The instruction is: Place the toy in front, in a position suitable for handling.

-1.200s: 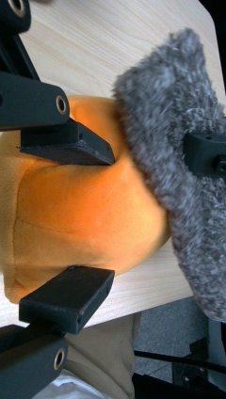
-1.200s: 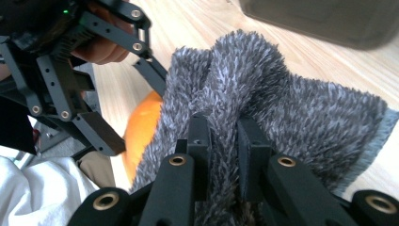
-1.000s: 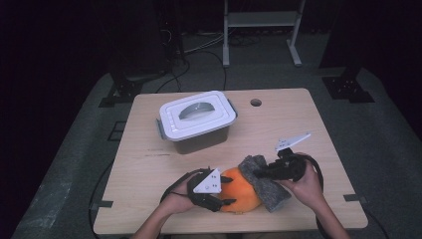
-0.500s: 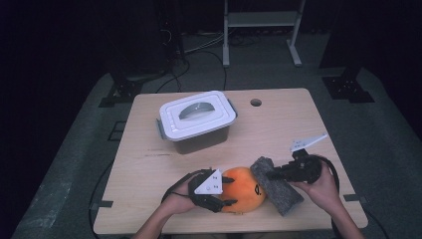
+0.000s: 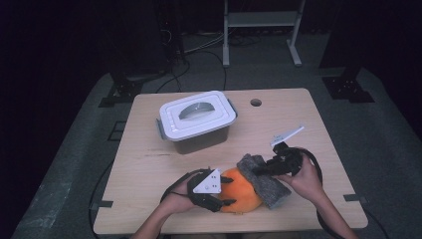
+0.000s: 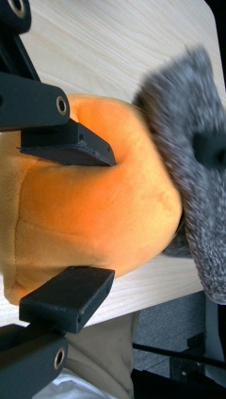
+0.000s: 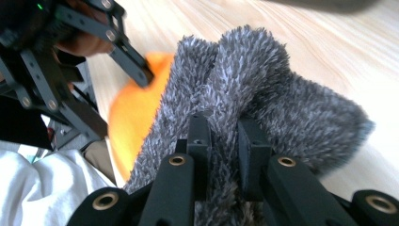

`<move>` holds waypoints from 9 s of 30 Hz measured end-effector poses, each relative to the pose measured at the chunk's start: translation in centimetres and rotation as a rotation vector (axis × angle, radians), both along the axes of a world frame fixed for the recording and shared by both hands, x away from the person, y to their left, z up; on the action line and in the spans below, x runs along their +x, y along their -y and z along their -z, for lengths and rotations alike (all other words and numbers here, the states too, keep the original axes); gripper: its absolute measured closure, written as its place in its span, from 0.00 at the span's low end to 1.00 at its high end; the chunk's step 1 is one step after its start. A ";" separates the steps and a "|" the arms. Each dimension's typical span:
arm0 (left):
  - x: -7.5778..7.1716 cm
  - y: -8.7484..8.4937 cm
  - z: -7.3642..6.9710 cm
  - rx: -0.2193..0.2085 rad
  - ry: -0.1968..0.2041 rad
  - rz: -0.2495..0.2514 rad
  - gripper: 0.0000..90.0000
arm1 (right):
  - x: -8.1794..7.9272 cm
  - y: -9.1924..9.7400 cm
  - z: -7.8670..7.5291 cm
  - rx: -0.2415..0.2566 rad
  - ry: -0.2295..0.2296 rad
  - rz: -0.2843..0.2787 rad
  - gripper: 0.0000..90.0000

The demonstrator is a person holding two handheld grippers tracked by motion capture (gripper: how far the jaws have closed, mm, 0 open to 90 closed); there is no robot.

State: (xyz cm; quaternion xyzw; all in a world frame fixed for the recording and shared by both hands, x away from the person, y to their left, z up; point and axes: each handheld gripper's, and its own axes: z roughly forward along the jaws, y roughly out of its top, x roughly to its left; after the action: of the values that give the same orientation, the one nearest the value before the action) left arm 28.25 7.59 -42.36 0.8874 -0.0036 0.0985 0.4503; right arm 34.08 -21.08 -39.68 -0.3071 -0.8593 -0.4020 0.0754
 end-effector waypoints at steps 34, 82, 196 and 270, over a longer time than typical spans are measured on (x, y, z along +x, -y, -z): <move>2.8 -0.8 0.3 -0.049 -0.107 -0.158 0.42 | -5.2 2.7 1.1 0.000 0.142 0.090 0.85; 3.9 -1.3 0.1 -0.076 -0.142 -0.199 0.44 | -5.3 2.7 1.7 -0.037 0.169 0.082 0.85; 1.7 1.5 -0.2 -0.089 -0.042 -0.105 0.31 | -4.0 2.0 -1.0 -0.006 0.218 0.110 0.85; 2.3 1.6 0.1 -0.128 -0.095 -0.150 0.39 | -5.9 0.9 -1.7 0.070 0.226 0.045 0.85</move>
State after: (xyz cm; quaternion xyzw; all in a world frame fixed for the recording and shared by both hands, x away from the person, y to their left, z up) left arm 30.55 5.98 -42.50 0.8584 0.0904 0.0897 0.4970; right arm 28.18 -21.95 -38.03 -0.2762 -0.8407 -0.4653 -0.0204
